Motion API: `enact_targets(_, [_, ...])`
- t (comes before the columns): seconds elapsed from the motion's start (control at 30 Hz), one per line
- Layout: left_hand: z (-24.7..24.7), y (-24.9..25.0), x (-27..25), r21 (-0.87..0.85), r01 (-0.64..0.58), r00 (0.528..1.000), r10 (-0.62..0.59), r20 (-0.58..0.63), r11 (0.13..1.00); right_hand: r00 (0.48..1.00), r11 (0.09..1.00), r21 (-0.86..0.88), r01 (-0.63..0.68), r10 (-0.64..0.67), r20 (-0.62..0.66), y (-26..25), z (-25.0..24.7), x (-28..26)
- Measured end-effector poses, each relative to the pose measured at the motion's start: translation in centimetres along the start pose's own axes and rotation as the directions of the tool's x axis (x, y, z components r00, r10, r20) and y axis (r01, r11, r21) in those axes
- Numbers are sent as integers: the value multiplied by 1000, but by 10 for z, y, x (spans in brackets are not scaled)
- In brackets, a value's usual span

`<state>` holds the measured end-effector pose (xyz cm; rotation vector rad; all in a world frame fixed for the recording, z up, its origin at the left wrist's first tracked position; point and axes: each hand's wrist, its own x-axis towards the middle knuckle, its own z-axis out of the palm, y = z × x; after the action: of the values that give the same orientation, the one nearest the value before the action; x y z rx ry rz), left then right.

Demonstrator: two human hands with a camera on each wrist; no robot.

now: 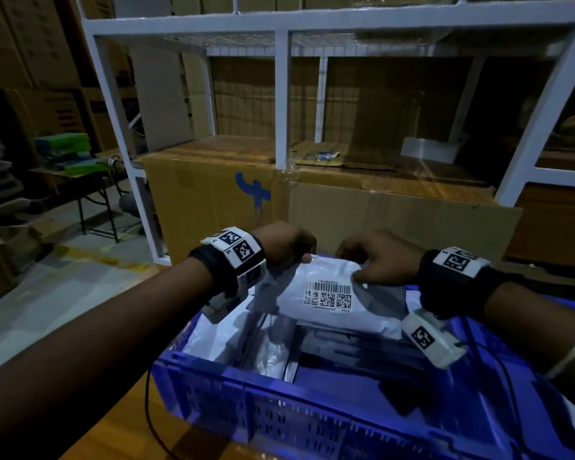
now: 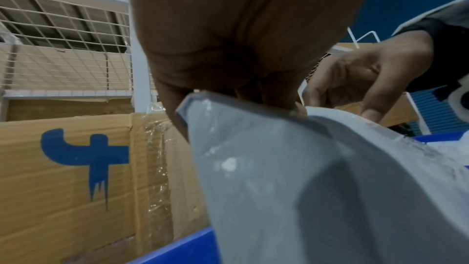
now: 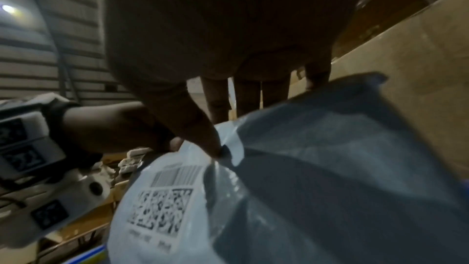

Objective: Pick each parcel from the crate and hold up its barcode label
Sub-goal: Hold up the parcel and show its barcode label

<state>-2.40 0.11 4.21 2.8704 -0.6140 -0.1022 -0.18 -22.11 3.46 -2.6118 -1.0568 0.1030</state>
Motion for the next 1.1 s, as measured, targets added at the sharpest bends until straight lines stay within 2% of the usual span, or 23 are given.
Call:
enact_targets(0.07, [1, 1, 1, -4, -13, 1000, 13, 15, 1000, 998, 999, -42, 15, -13, 66, -6, 6, 7])
enact_targets(0.2, [6, 3, 5, -17, -30, 999, 31, 37, 999, 990, 1000, 30, -3, -1, 139, -12, 20, 19])
enact_targets(0.33, [10, -6, 8, -118, -25, 998, 32, 58, 993, 960, 998, 44, -38, 25, 278, -6, 40, 26])
enact_targets(0.47, [9, -26, 12, -303, 54, 998, -47, 32, 951, 873, 994, -20, -103, 101, 477, 4, 62, 26])
enact_targets(0.6, [13, -47, 15, -392, 101, 995, -85, 56, 914, 788, 984, -79, -159, 174, 591, 7, 87, 30])
enact_targets(0.77, [22, -64, 20, -432, 109, 993, -83, 79, 895, 602, 965, -176, -193, 259, 756, 20, 128, 36])
enact_targets(0.87, [24, -71, 22, -438, 125, 992, -97, 85, 890, 525, 955, -217, -204, 294, 799, 26, 150, 35])
enact_targets(1.03, [26, -79, 23, -445, 122, 991, -85, 102, 887, 471, 938, -330, -109, 341, 814, 33, 166, 26])
enact_targets(1.1, [28, -81, 23, -443, 130, 989, -82, 126, 887, 464, 942, -308, -137, 336, 820, 43, 173, 21])
